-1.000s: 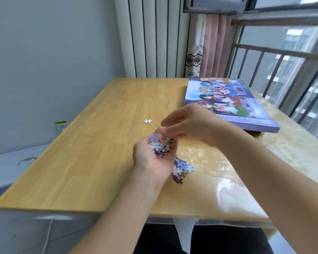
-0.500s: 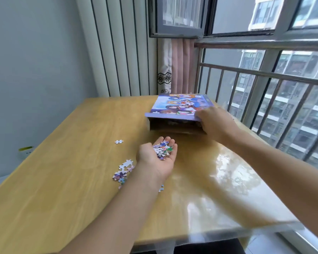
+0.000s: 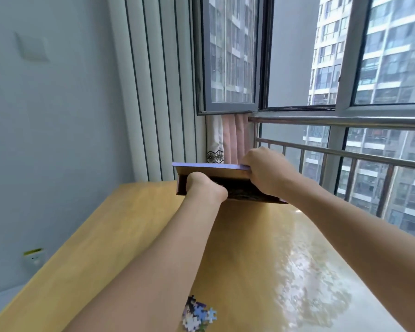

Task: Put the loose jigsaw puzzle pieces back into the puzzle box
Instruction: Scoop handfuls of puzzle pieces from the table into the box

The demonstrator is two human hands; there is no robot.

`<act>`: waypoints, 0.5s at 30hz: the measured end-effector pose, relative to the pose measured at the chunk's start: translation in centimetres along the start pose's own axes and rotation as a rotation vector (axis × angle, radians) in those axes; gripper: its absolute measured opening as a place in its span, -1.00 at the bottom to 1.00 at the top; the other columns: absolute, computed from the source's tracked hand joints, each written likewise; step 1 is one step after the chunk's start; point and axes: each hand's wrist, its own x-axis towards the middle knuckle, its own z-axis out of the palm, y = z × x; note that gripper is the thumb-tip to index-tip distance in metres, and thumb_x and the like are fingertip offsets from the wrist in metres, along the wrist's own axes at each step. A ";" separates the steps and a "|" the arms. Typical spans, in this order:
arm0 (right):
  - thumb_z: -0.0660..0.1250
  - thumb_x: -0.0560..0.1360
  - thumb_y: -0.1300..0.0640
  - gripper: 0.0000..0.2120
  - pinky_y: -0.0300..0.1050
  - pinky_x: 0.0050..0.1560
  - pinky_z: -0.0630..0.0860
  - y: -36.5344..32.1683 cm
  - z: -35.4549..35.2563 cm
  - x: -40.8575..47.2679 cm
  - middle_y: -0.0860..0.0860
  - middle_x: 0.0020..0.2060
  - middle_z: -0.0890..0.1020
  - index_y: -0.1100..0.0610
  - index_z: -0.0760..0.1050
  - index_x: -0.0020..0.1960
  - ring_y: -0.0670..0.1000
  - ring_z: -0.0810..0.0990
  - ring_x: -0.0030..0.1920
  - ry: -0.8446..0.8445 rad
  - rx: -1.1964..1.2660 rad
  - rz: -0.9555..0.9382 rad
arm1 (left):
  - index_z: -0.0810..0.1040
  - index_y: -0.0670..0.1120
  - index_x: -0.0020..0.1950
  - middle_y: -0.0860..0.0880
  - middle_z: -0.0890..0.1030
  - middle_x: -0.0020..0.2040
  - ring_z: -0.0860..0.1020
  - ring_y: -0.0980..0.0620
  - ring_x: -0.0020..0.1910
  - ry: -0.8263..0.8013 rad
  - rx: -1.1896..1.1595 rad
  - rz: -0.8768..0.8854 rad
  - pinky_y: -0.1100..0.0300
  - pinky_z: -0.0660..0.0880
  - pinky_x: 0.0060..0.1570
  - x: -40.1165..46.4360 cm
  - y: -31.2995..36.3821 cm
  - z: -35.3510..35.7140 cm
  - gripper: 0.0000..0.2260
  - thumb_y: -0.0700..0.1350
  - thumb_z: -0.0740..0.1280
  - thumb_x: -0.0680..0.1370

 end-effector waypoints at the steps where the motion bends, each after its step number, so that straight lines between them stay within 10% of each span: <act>1: 0.22 0.40 0.35 -0.78 0.07 -0.23 0.59 0.1 -0.1 0.0 0.05 -0.34 0.53 0.08 0.42 -0.34 0.19 0.55 -0.31 -0.007 0.000 0.001 | 0.54 -0.05 0.18 -0.11 0.60 0.18 0.57 -0.21 0.13 0.029 -0.003 0.011 -0.14 0.48 0.29 0.1 0.1 0.4 -0.70 -0.19 0.06 0.60; 7: 0.24 0.44 0.36 -0.68 -0.05 -0.32 0.45 -0.2 -1.4 0.6 0.07 -0.34 0.53 0.05 0.33 -0.39 0.21 0.54 -0.29 0.043 0.045 -0.002 | 0.59 0.01 0.09 -0.11 0.66 0.12 0.60 -0.22 0.08 -0.127 -0.025 0.035 -0.14 0.44 0.30 2.0 0.3 1.2 -0.71 0.06 0.12 0.58; 15: 0.23 0.43 0.37 -0.65 -0.03 -0.32 0.40 -0.6 -1.0 -0.1 0.10 -0.37 0.48 0.05 0.24 -0.40 0.26 0.52 -0.29 0.026 0.059 -0.017 | 0.57 -0.05 0.25 -0.23 0.64 0.15 0.61 -0.36 0.08 -0.142 0.209 0.010 -0.41 0.45 0.10 3.9 1.6 -0.3 -0.58 -0.09 0.08 0.48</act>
